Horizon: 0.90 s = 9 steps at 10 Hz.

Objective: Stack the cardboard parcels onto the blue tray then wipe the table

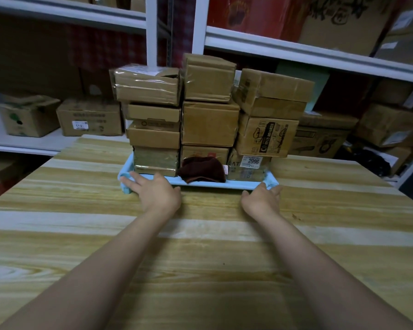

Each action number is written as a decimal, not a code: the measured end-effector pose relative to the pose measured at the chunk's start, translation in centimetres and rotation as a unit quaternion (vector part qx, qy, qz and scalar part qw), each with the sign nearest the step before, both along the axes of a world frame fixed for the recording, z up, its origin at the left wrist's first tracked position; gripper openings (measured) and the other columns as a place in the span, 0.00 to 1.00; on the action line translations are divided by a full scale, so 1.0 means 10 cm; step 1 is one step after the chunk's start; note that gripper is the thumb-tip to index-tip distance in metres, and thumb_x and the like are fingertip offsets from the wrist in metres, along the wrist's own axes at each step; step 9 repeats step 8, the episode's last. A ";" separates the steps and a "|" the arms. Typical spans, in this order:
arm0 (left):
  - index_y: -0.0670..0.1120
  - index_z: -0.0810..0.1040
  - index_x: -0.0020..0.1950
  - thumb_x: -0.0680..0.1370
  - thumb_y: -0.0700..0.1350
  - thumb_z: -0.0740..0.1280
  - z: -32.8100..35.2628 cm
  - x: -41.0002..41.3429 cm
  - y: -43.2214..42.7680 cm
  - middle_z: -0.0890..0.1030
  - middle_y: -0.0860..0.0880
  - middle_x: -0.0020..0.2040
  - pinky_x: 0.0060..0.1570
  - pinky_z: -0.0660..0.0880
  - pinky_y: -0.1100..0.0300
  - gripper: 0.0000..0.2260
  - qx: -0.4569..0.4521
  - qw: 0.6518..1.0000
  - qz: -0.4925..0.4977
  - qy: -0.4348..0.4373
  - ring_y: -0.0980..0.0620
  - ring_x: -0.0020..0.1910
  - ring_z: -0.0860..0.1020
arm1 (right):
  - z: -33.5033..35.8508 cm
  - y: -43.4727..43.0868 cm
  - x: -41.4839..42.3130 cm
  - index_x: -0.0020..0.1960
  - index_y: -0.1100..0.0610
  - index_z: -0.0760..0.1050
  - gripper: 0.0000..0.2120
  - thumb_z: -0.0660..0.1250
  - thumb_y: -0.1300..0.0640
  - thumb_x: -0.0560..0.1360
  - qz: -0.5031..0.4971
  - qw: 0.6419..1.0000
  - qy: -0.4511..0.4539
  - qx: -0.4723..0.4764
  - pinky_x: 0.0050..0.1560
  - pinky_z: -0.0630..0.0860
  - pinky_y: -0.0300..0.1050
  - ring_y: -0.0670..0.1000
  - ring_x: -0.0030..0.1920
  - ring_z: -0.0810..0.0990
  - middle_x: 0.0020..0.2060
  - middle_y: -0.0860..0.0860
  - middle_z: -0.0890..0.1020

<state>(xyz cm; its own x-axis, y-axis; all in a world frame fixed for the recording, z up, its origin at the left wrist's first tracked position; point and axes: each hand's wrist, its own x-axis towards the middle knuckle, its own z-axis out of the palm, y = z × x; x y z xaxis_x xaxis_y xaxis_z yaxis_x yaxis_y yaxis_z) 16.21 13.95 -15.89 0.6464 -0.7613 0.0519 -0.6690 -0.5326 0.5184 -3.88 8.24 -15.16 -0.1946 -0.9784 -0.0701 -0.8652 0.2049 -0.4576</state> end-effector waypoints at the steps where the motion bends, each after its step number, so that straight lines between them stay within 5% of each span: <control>1: 0.43 0.72 0.64 0.78 0.57 0.64 -0.07 0.04 -0.11 0.52 0.26 0.74 0.73 0.41 0.41 0.22 0.007 0.999 -0.019 -0.029 0.29 0.75 0.39 | -0.01 -0.12 -0.04 0.81 0.59 0.48 0.33 0.56 0.49 0.82 0.010 1.000 0.002 -0.002 0.75 0.60 0.53 0.62 0.80 0.42 0.78 0.64 0.36; 5: 0.48 0.64 0.75 0.77 0.55 0.66 -0.06 0.09 -0.28 0.44 0.33 0.78 0.75 0.49 0.42 0.28 0.003 0.998 -0.054 -0.030 0.31 0.75 0.38 | -0.04 -0.35 -0.08 0.81 0.57 0.46 0.34 0.58 0.48 0.82 0.026 1.000 0.002 -0.008 0.76 0.57 0.50 0.61 0.80 0.41 0.78 0.62 0.34; 6: 0.51 0.58 0.77 0.76 0.58 0.67 -0.01 0.13 -0.17 0.42 0.37 0.78 0.75 0.48 0.40 0.33 0.008 0.997 -0.056 -0.049 0.32 0.76 0.43 | -0.02 -0.34 -0.26 0.81 0.54 0.52 0.35 0.62 0.46 0.80 0.042 0.998 -0.045 -0.009 0.76 0.57 0.51 0.60 0.79 0.52 0.80 0.58 0.44; 7: 0.55 0.57 0.77 0.75 0.62 0.66 0.11 0.28 0.08 0.45 0.40 0.79 0.74 0.50 0.40 0.35 0.000 0.994 -0.071 -0.084 0.36 0.77 0.47 | 0.16 -0.29 -0.56 0.77 0.57 0.63 0.30 0.67 0.49 0.79 0.033 0.985 -0.149 -0.080 0.69 0.67 0.51 0.59 0.69 0.71 0.72 0.58 0.69; 8: 0.57 0.60 0.76 0.69 0.69 0.64 -0.01 0.46 0.57 0.51 0.43 0.79 0.73 0.55 0.44 0.39 0.003 0.990 -0.112 -0.082 0.41 0.77 0.51 | 0.44 -0.05 -0.91 0.71 0.56 0.72 0.22 0.68 0.53 0.79 0.008 0.953 -0.265 -0.145 0.64 0.70 0.52 0.53 0.59 0.77 0.62 0.52 0.79; 9: 0.57 0.60 0.76 0.69 0.69 0.64 -0.01 0.46 0.57 0.51 0.43 0.79 0.73 0.55 0.44 0.39 0.003 0.990 -0.112 -0.082 0.41 0.77 0.51 | 0.44 -0.05 -0.91 0.71 0.56 0.72 0.22 0.68 0.53 0.79 0.008 0.953 -0.265 -0.145 0.64 0.70 0.52 0.53 0.59 0.77 0.62 0.52 0.79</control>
